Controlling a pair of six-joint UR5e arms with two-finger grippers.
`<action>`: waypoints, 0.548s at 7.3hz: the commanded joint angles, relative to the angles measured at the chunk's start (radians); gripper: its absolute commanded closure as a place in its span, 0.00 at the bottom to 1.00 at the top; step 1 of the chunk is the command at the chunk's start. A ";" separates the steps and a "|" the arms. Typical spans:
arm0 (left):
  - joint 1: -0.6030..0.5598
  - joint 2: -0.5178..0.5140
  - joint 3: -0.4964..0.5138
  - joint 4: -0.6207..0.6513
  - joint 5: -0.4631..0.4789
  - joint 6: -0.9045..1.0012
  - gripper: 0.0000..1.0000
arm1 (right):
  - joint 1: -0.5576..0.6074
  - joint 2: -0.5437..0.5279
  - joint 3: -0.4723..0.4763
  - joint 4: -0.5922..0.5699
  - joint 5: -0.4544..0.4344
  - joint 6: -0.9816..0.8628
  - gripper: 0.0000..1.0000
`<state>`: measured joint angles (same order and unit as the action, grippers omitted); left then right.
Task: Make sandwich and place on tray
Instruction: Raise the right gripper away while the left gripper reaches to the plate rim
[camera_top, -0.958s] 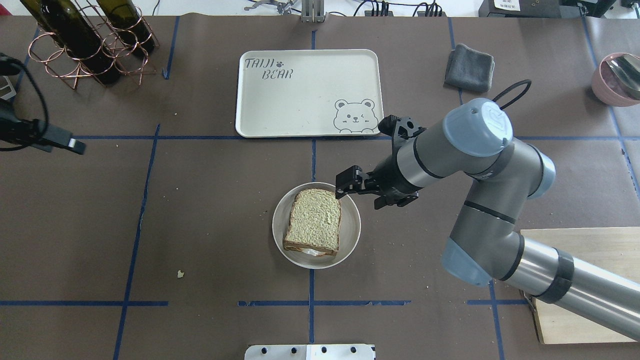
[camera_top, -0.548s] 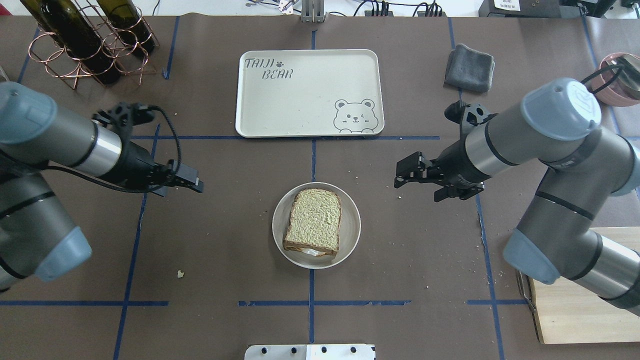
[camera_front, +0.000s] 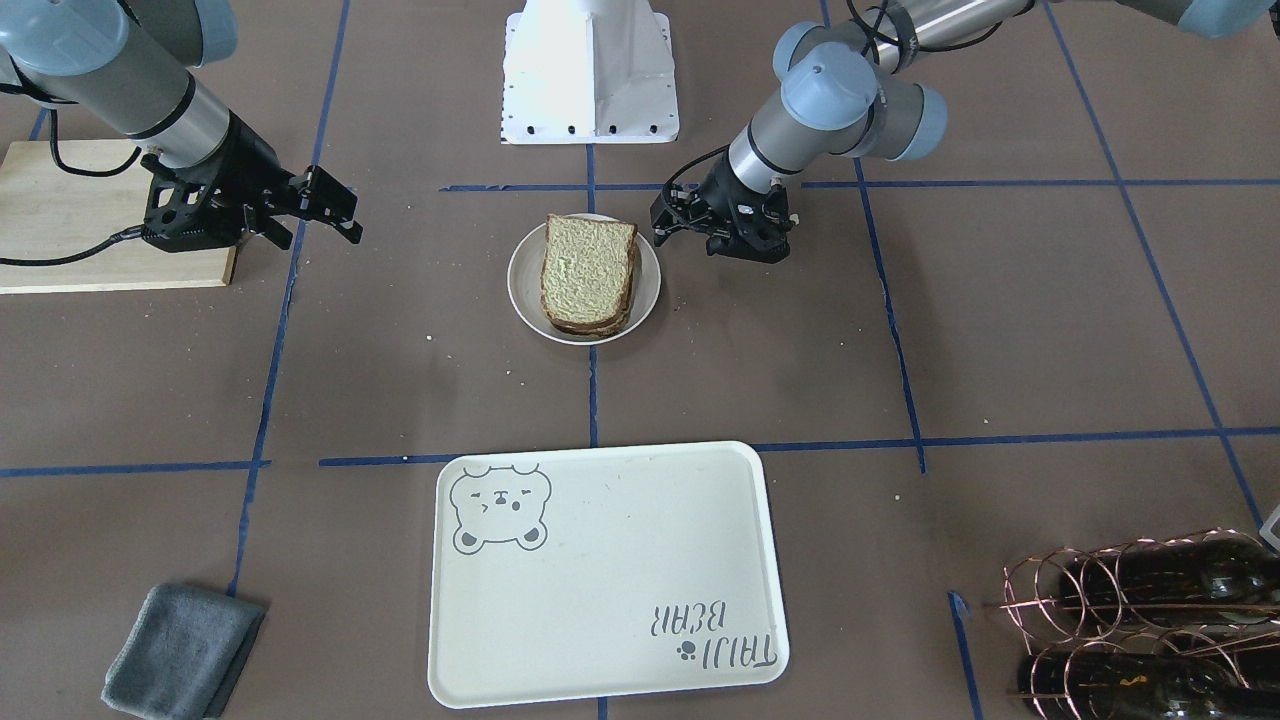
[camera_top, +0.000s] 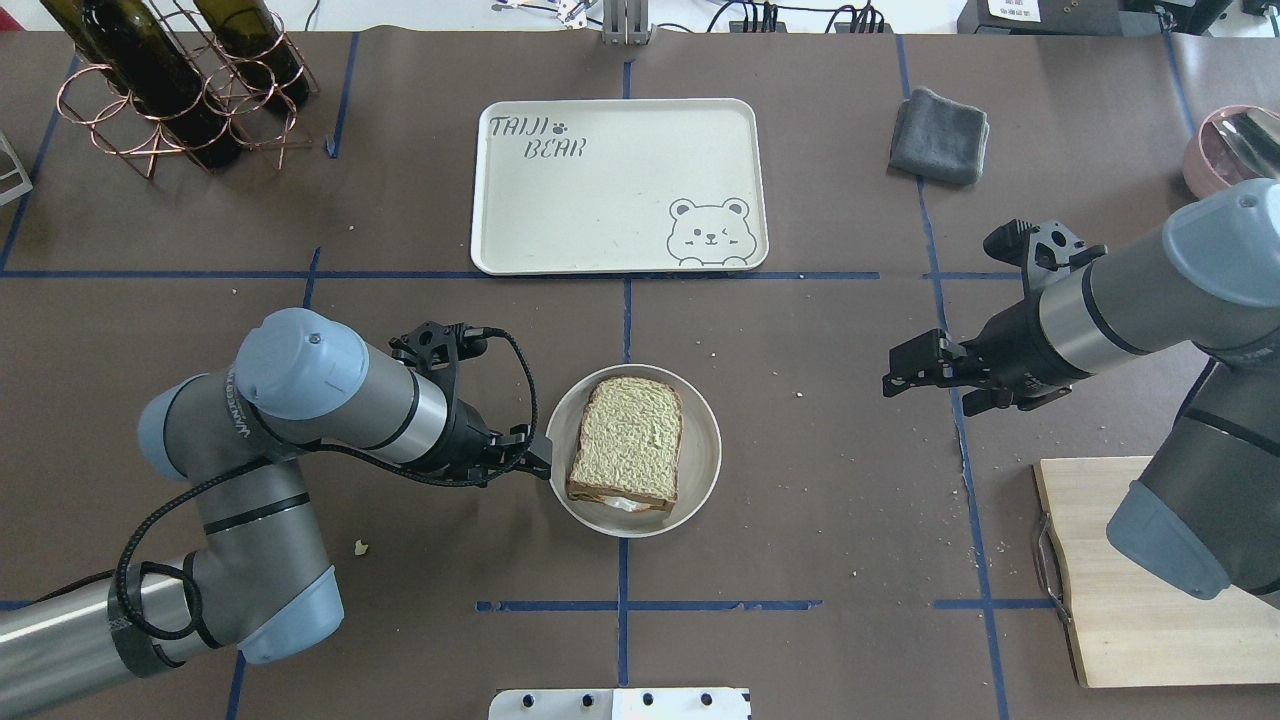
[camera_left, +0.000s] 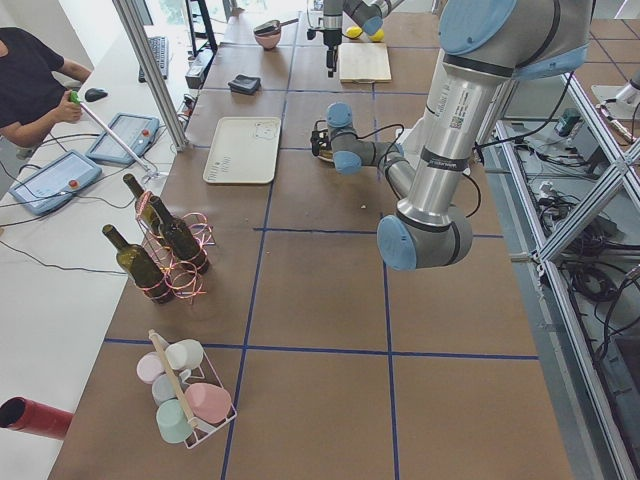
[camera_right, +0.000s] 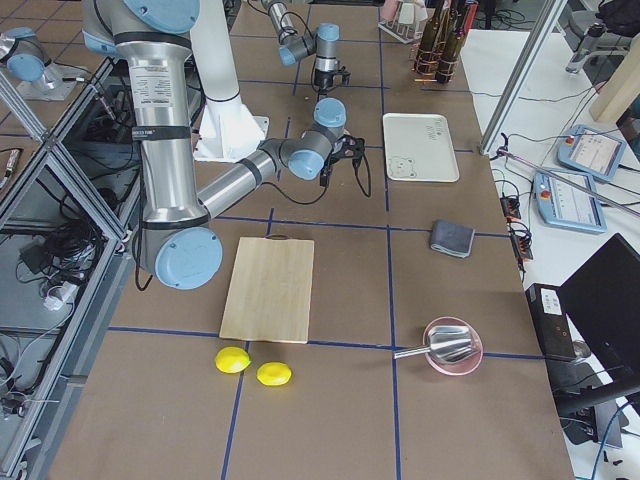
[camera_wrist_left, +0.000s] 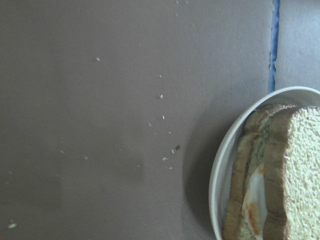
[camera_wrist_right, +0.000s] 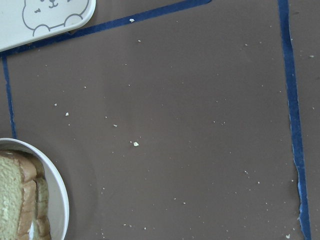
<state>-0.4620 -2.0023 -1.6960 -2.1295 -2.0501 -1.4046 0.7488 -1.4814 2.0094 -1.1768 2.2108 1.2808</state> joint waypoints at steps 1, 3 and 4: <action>0.013 -0.030 0.030 0.000 0.002 0.001 0.53 | 0.001 -0.005 0.002 0.000 0.000 -0.003 0.01; 0.013 -0.058 0.041 -0.001 0.036 0.004 0.58 | 0.000 -0.011 0.000 0.000 -0.006 -0.005 0.00; 0.013 -0.076 0.064 -0.004 0.042 0.004 0.59 | 0.000 -0.014 0.000 0.000 -0.008 -0.005 0.00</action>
<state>-0.4498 -2.0558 -1.6525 -2.1316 -2.0232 -1.4013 0.7488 -1.4923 2.0103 -1.1766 2.2056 1.2768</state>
